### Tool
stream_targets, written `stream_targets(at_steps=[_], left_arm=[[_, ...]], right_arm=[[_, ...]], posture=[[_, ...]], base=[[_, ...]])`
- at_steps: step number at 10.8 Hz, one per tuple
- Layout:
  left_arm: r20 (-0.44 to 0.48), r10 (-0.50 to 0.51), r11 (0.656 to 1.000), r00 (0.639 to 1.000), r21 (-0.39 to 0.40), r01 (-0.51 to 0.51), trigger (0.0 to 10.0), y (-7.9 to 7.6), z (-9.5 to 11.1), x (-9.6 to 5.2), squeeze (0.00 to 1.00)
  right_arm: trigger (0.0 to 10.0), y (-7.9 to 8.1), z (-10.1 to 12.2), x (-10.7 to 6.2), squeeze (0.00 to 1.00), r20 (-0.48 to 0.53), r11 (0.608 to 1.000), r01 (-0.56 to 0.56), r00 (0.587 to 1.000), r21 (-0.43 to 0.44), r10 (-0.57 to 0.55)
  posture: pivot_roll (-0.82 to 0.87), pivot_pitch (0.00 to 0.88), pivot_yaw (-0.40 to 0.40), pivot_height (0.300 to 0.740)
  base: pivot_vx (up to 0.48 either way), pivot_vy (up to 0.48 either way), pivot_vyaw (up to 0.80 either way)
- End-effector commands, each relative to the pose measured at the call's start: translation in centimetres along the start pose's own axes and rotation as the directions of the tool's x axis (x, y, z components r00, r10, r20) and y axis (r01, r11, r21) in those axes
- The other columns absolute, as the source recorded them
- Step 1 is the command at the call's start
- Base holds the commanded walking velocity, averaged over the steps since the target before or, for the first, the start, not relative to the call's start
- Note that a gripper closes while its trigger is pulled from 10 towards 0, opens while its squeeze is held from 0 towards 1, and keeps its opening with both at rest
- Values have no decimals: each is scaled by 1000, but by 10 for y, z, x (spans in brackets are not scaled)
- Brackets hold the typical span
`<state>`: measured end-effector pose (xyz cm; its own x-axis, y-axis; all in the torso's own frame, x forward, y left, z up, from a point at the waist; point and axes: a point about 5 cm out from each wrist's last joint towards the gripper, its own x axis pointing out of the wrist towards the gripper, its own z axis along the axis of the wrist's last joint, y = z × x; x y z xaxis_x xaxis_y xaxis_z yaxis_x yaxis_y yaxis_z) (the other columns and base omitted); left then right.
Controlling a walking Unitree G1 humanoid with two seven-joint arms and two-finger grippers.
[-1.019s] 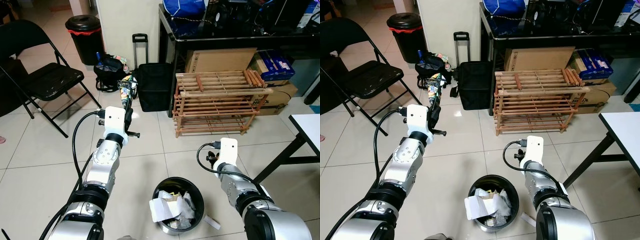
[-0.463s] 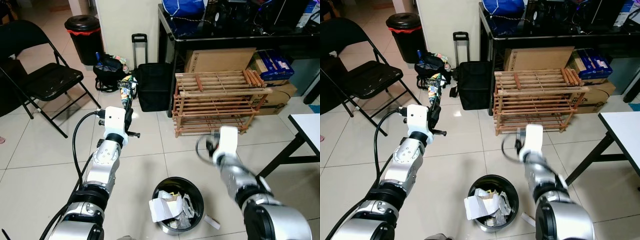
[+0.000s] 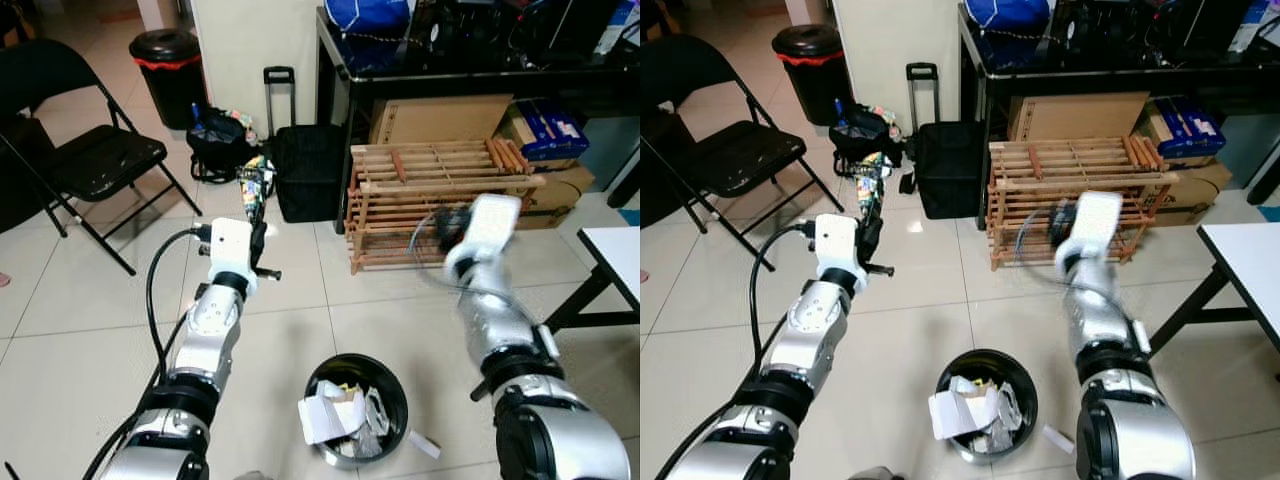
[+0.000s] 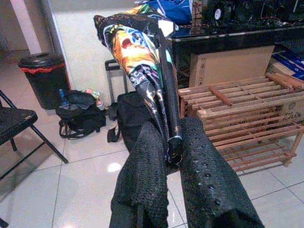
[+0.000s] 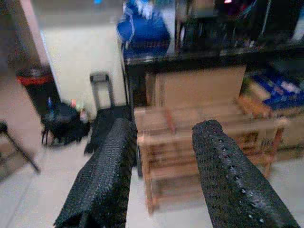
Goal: Picking trash to rubbish bin
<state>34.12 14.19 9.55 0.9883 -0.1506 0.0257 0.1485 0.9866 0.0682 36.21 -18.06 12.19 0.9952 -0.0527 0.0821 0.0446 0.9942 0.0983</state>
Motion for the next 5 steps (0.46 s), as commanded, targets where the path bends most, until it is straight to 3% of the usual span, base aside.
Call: stream_targets(at_steps=[1, 2, 3, 4, 5], left_arm=[[7, -9, 1000, 1000, 9, 9, 10000, -1, 0, 0, 0], [2, -13, 1000, 1000, 10, 13, 10000, -1, 0, 0, 0], [-65, 12, 1000, 998, -19, -13, 10000, 5, -12, -1, 0], [-147, 60, 998, 987, -26, -64, 10000, 14, -26, -4, 0], [-299, 128, 990, 945, -17, -140, 10000, 27, -44, -9, 0]], right_arm=[[10000, 2, 6, -2, 0, 47, 1000, 4, 999, 21, -5], [10000, 8, 14, -3, 0, 91, 999, -6, 996, 40, 2], [10000, 18, 22, -3, 0, 133, 998, -18, 991, 52, 11], [10000, 21, 23, -3, 0, 133, 999, -24, 991, 47, 17], [10000, 22, 26, -2, 0, 132, 999, -27, 991, 32, 23]], posture=[[17, 0, 18, 740], [16, 0, 28, 740], [10, 0, 43, 740], [3, 0, 46, 740], [1, 0, 54, 740]], base=[[0, 0, 0], [0, 0, 0], [0, 0, 0], [0, 0, 0], [0, 0, 0]])
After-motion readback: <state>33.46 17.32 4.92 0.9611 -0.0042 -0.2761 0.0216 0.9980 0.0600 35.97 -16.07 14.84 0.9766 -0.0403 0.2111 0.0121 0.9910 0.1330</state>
